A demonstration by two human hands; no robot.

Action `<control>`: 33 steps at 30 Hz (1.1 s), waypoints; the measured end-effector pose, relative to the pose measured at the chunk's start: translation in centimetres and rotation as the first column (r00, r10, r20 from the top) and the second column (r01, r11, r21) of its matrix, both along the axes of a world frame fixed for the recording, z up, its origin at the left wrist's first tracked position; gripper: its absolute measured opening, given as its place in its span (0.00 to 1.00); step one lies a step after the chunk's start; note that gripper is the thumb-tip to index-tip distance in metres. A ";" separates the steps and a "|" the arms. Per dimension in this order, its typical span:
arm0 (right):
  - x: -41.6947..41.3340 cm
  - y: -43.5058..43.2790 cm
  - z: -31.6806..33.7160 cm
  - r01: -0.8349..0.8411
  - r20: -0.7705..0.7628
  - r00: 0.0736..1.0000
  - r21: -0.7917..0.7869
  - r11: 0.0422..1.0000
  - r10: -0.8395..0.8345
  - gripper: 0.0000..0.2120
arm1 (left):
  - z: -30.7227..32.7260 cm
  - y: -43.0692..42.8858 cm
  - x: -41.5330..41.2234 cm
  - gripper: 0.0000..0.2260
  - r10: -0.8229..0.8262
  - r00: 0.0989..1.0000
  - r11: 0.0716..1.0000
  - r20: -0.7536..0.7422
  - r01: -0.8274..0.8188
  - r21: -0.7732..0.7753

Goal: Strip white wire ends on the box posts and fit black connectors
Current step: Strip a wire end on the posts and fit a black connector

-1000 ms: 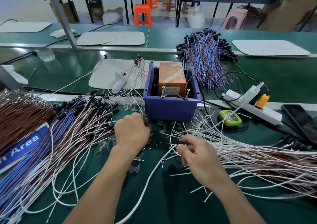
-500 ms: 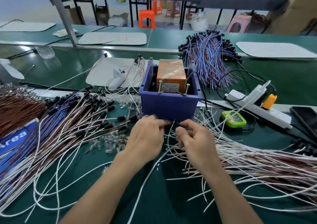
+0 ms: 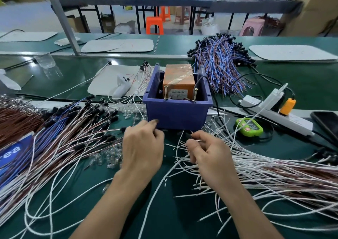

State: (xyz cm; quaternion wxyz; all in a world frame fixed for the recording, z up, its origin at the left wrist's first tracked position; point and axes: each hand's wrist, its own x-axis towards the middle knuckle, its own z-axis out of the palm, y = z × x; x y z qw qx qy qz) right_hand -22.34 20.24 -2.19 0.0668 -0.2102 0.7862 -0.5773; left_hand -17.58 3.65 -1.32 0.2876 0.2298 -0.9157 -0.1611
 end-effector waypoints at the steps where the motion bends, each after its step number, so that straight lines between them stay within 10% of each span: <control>1: -0.1 0.0 -0.1 0.000 0.000 1.000 0.000 1.000 0.000 0.08 | 0.1 0.5 0.0 0.10 -0.049 0.999 0.998 -0.015 0.050 0.038; 8: -0.3 0.1 -0.1 -0.033 -0.026 0.999 -0.014 0.999 0.033 0.09 | 0.2 0.8 0.3 0.06 -0.120 0.985 0.894 -0.123 0.162 0.417; 13: -1.0 0.3 0.4 -0.128 0.087 0.987 -0.116 0.985 0.138 0.18 | 0.6 1.1 0.4 0.08 -0.172 0.923 0.580 -0.344 0.378 0.722; 33: -3.2 2.7 0.4 -0.222 0.321 0.798 -0.631 0.744 0.510 0.13 | 2.3 3.1 1.6 0.10 -0.314 0.797 0.371 -0.516 0.603 0.706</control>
